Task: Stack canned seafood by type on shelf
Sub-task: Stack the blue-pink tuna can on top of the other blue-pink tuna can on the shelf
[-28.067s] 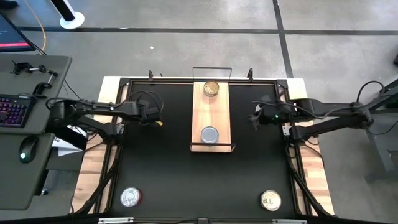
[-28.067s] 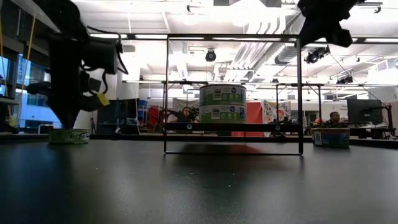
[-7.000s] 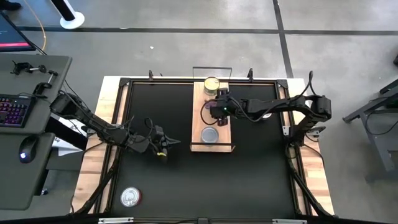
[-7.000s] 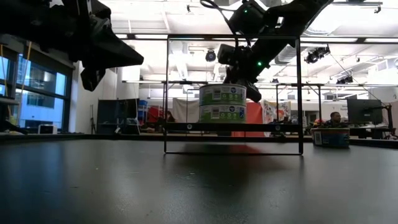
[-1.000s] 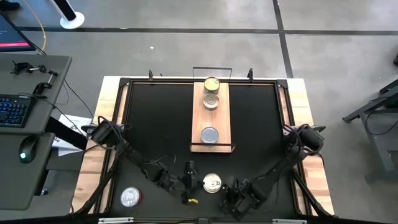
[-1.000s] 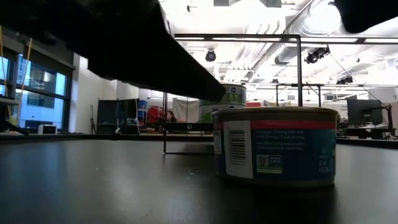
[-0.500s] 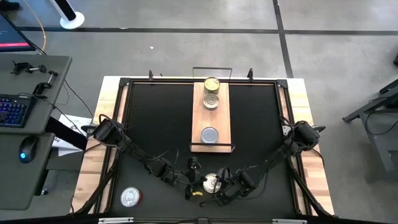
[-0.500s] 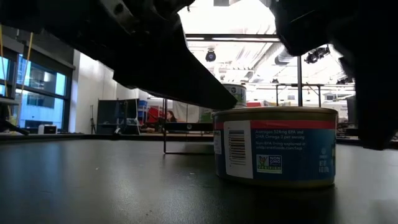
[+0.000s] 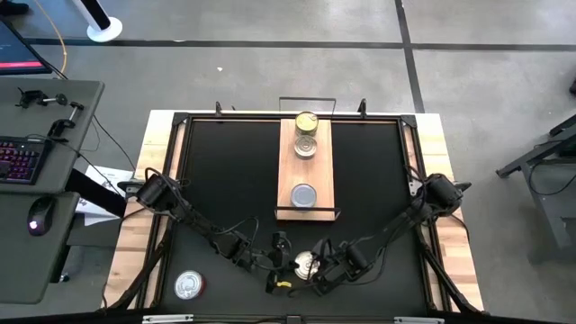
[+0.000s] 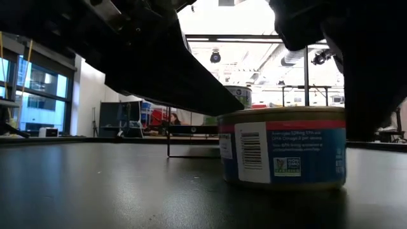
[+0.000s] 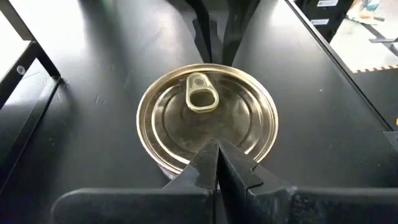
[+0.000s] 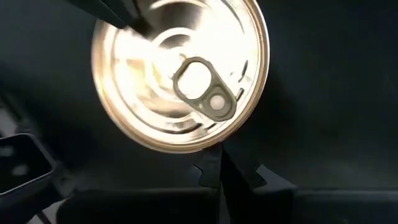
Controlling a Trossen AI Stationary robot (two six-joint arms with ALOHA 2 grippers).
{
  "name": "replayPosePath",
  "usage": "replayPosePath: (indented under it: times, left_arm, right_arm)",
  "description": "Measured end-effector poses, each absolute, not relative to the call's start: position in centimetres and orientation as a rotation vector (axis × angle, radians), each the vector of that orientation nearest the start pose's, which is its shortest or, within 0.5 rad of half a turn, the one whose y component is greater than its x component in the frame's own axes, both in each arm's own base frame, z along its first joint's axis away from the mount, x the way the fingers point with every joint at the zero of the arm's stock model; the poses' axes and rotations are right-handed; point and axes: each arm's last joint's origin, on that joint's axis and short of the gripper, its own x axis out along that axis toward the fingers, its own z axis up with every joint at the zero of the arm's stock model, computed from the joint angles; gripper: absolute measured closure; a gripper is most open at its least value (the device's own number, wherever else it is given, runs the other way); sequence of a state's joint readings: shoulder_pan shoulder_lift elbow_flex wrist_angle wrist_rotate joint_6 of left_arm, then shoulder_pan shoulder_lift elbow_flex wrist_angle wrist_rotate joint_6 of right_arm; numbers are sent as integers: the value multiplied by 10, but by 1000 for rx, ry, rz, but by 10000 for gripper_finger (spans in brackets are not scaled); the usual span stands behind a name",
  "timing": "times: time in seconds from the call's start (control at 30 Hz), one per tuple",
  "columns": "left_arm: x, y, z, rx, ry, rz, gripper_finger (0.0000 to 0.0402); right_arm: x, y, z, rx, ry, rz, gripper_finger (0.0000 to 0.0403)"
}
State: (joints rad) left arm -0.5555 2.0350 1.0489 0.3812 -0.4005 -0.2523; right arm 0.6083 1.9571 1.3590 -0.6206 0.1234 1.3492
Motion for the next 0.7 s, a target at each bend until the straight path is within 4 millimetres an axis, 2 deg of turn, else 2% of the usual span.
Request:
replayPosePath:
  times: [0.3, 0.37, 0.47, 0.57, 0.7]
  left_arm:
    - [340, -205, 108, 66, 619, -88, 402]
    - [335, -205, 99, 98, 666, -85, 402]
    - [333, -209, 103, 90, 668, -95, 401]
    - [328, -212, 98, 89, 706, -85, 402]
    - [320, -220, 100, 64, 715, -91, 402]
  right_arm:
    - [317, 210, 210, 779, 1040, -367, 403]
    - [317, 209, 213, 782, 1027, -365, 403]
    - [321, 207, 215, 787, 997, -355, 403]
    - [325, 208, 218, 800, 963, -316, 403]
    - [325, 209, 233, 796, 894, -239, 403]
